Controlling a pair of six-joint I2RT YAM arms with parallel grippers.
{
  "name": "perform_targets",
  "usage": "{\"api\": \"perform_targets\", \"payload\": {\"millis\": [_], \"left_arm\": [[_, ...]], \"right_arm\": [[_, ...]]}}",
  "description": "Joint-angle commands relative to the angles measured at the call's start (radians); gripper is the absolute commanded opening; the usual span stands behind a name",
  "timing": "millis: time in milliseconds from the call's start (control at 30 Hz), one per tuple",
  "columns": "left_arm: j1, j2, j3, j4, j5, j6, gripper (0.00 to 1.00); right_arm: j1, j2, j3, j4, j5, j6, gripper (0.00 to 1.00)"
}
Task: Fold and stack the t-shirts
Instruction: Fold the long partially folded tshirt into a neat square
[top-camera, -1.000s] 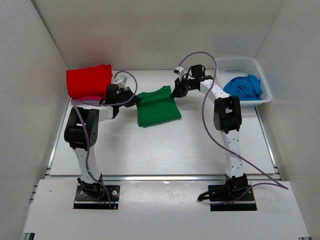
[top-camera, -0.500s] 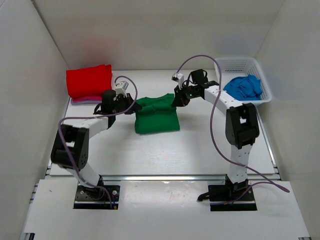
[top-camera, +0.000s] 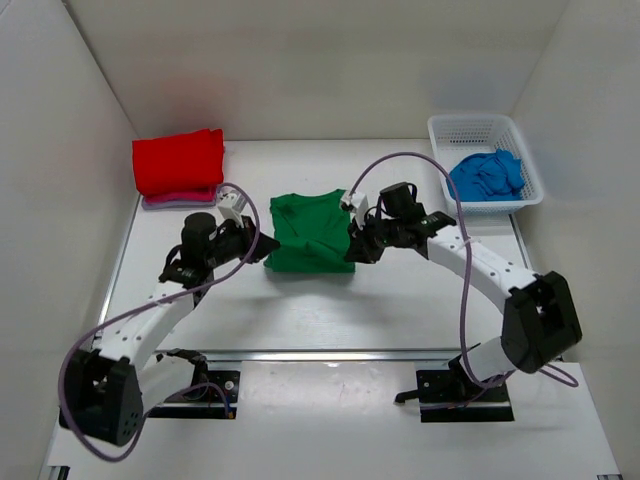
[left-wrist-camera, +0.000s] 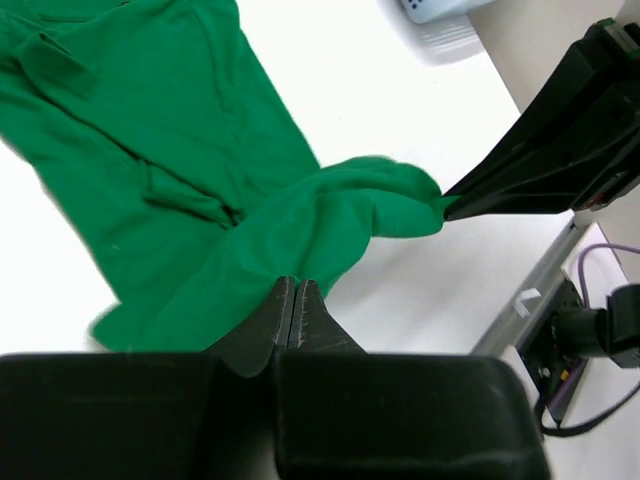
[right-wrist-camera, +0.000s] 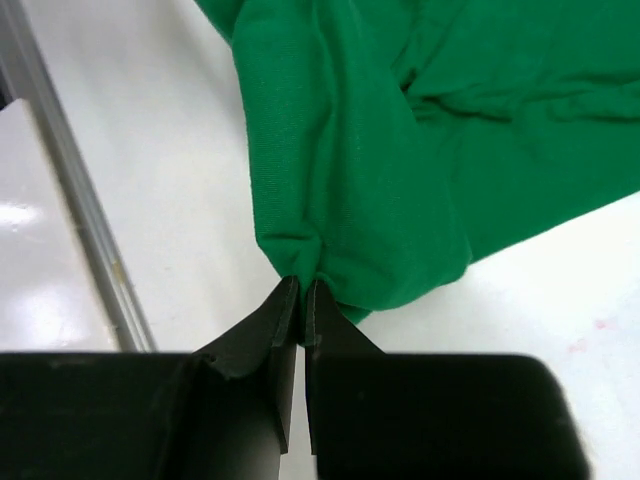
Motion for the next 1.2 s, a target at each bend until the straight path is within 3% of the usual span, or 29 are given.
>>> {"api": "perform_targets", "payload": {"millis": [0,267,567,867,1167], "left_arm": [[-0.011,-0.129,-0.028,-0.092,0.000,0.010,0.00],[-0.034,-0.422,-0.071,-0.304,-0.021,-0.045,0.00],[-0.043,-0.500,-0.095,-0.381,-0.043,-0.046,0.00],[-0.014,-0.352,-0.086,-0.226,-0.062,-0.057,0.00],[0.033,-0.151,0.035,-0.155,-0.073,-0.026,0.00]], "right_arm": [[0.030,-0.097,-0.052,0.028,0.045,0.048,0.00],[0.075,-0.281,-0.124,-0.012,0.071,0.112,0.00],[0.081,-0.316,-0.115,-0.045,0.056,0.120,0.00],[0.020,-0.209,-0.028,-0.058,0.011,0.057,0.01],[-0.061,0.005,0.164,-0.086,-0.061,-0.030,0.00]]}}
